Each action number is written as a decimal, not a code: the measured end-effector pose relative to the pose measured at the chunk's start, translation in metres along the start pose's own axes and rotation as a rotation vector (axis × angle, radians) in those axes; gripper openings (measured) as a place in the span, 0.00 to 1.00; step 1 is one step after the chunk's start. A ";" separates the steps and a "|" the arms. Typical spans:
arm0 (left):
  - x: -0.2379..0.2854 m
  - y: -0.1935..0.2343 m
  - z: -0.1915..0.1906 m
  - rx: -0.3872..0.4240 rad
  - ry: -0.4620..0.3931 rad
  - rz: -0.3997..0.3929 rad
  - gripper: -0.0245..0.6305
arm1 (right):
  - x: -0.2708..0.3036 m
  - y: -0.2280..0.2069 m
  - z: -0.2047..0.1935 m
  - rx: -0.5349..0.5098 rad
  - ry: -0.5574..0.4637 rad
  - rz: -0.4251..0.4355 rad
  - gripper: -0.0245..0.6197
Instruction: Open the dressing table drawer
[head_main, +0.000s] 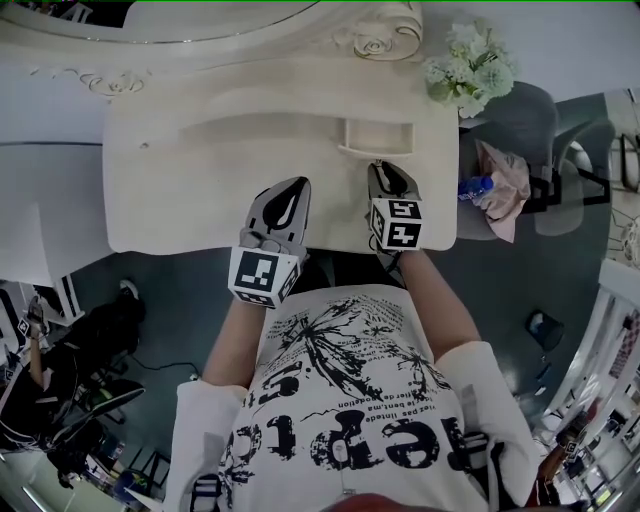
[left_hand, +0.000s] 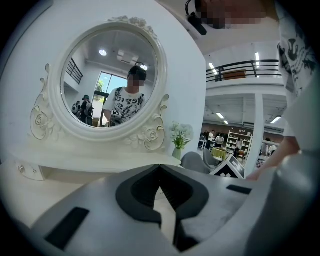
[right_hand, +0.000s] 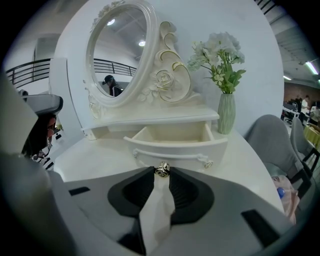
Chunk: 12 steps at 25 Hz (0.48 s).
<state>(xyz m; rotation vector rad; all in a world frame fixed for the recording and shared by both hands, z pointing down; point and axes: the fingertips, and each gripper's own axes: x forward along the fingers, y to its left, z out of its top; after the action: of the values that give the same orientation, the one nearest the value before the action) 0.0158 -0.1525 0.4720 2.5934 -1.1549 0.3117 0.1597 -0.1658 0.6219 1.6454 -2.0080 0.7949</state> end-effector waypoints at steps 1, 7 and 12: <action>-0.002 0.000 0.000 0.001 0.000 0.000 0.05 | -0.001 0.001 -0.001 0.001 0.000 -0.003 0.20; -0.010 0.001 0.001 0.003 -0.003 0.002 0.05 | -0.005 0.000 -0.003 0.007 -0.006 -0.030 0.20; -0.016 0.002 0.002 0.010 -0.005 -0.001 0.05 | -0.013 0.004 0.000 -0.006 -0.040 -0.040 0.27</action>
<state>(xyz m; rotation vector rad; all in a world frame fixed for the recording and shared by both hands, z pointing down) 0.0040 -0.1429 0.4655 2.6049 -1.1568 0.3120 0.1589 -0.1559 0.6129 1.7059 -1.9955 0.7468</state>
